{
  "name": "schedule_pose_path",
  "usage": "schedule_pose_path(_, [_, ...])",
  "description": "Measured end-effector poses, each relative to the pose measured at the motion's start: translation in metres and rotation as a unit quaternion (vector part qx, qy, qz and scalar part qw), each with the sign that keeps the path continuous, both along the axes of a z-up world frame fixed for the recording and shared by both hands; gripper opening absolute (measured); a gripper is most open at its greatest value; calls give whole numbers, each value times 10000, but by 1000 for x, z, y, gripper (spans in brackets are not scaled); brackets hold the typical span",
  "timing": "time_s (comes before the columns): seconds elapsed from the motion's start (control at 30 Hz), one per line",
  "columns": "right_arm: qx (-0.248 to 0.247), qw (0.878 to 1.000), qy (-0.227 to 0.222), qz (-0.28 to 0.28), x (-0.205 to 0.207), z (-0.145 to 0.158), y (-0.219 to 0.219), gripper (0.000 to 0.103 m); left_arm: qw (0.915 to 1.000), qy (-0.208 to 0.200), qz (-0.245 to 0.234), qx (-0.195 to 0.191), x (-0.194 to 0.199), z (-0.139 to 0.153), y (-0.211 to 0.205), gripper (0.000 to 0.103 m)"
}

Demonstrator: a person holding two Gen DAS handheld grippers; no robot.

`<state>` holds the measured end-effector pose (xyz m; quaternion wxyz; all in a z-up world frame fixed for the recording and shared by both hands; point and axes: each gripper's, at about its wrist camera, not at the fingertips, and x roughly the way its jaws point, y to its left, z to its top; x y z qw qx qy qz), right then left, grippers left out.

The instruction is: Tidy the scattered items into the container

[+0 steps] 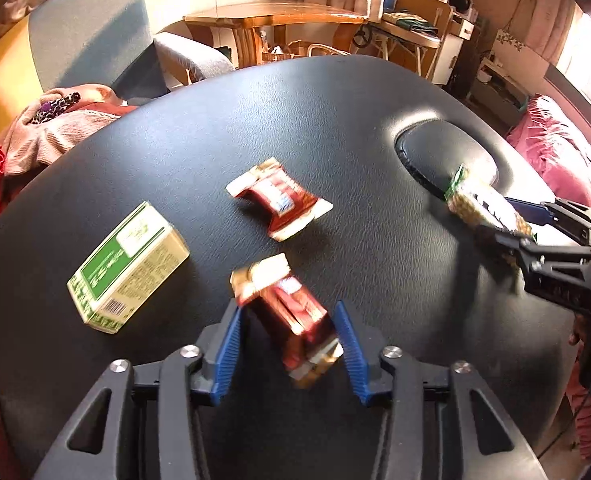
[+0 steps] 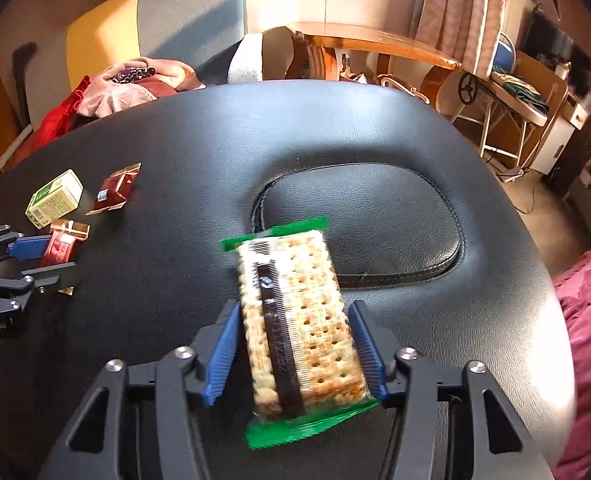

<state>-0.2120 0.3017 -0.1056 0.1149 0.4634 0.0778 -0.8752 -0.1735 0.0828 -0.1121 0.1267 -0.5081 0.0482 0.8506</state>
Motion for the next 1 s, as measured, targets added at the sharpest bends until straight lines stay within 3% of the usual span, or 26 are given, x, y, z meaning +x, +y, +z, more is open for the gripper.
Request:
schedule_pose_path(0.27, [17,9996,-2,290,49,2,-43,49,9991,-127,-103,386,50,4,-41,37])
schedule_pose_path(0.7, [-495,9952,-200,822,134,5,-137,49,9988,-153,218,401,141,4,-119,37])
schedule_pose_path(0.83, [-432,9944,-240,933,151,3,-156,49,9984,-57,369,425,153,7,-133,51])
schedule_pose_path(1.0, [-424,9954,-280,808,158,4,-164,50,9980,34,478,402,150,12,-133,53])
